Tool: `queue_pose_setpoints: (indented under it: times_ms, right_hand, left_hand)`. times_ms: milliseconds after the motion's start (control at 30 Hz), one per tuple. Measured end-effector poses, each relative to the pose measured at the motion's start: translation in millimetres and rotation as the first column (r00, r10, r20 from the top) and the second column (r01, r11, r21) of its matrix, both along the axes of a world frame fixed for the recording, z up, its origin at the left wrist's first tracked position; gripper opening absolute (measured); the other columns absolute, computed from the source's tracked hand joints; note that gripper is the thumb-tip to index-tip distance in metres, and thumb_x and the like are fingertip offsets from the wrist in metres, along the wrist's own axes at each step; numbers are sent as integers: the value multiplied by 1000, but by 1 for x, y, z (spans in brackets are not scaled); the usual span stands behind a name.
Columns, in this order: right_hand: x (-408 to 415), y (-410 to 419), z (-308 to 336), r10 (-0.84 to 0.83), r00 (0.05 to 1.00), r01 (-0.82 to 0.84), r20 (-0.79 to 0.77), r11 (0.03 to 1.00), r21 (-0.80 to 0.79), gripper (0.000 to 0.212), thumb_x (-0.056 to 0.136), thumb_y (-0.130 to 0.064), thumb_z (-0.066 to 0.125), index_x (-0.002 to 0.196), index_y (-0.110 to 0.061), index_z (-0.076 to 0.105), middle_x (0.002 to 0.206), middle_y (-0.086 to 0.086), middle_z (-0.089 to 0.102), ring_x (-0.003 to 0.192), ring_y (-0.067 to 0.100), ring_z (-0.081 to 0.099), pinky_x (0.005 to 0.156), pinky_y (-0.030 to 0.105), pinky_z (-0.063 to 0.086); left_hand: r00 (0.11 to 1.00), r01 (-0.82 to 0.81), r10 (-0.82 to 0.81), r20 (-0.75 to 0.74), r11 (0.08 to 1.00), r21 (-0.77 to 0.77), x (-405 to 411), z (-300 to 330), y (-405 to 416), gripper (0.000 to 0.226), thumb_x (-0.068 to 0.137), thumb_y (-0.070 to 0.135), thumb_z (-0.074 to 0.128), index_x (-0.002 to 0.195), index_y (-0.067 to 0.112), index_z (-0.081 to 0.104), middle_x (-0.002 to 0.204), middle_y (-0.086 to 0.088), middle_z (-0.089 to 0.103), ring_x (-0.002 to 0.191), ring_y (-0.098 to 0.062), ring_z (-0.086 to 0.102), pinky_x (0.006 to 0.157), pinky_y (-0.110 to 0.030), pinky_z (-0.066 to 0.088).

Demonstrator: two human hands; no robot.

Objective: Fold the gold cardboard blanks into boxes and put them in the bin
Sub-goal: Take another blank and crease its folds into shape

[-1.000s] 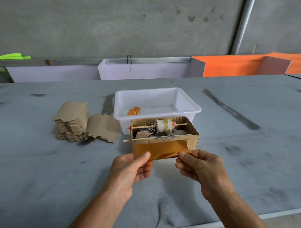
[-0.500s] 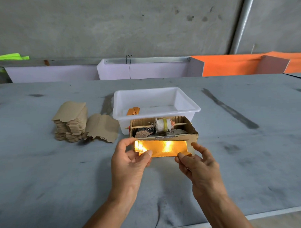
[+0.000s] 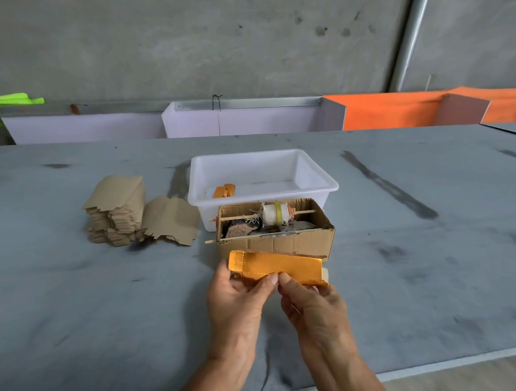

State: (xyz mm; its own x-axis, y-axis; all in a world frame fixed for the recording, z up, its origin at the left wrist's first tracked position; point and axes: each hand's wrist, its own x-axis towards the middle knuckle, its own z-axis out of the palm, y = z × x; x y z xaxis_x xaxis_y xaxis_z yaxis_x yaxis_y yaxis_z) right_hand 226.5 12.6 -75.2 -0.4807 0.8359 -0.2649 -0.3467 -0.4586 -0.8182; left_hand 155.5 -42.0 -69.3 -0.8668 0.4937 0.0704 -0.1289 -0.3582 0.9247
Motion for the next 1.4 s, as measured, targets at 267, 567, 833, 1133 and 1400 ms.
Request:
queue_pose_setpoints:
  times_ms: [267, 567, 833, 1133, 1400]
  right_hand:
    - [10, 9, -3, 31, 999, -32, -10, 995, -99, 7, 84, -4, 62, 78, -5, 61, 66, 11, 69, 59, 16, 69, 48, 18, 50]
    - [11, 12, -3, 13, 999, -17, -41, 994, -111, 20, 97, -17, 48, 80, -13, 58, 67, 6, 70, 65, 16, 71, 55, 25, 46]
    - [10, 8, 9, 99, 993, -108, -61, 980, -165, 23, 85, -23, 63, 88, -1, 66, 85, 18, 73, 66, 22, 72, 44, 21, 52]
    - [8, 8, 9, 101, 994, -92, 39, 978, -185, 8, 81, -12, 68, 85, -5, 67, 76, 11, 73, 56, 13, 67, 42, 18, 49]
    - [8, 3, 7, 128, 988, -119, 89, 987, -104, 10, 65, -19, 72, 70, -10, 71, 79, 13, 73, 58, 11, 64, 46, 19, 48]
  left_hand:
    - [997, 36, -31, 65, 997, -72, -13, -6, -6, 19, 72, -12, 69, 83, 2, 63, 60, -7, 69, 49, -15, 63, 48, -22, 52]
    - [972, 175, -170, 165, 984, -18, -27, -7, -14, 13, 79, 12, 63, 86, 2, 62, 76, -16, 71, 60, -26, 69, 48, -24, 53]
    - [949, 201, -213, -233, 977, -77, -28, -5, -20, 21, 75, -17, 62, 82, 0, 71, 89, -11, 74, 84, -19, 71, 75, -21, 55]
    - [902, 276, -328, -282, 938, -209, -33, -5, -25, 16, 66, 22, 65, 66, 11, 76, 93, -1, 72, 91, -11, 65, 75, -17, 48]
    - [948, 209, -272, -164, 924, -321, -35, -1, -13, 20, 71, -8, 75, 79, 8, 67, 70, -5, 71, 62, -13, 67, 55, -21, 53]
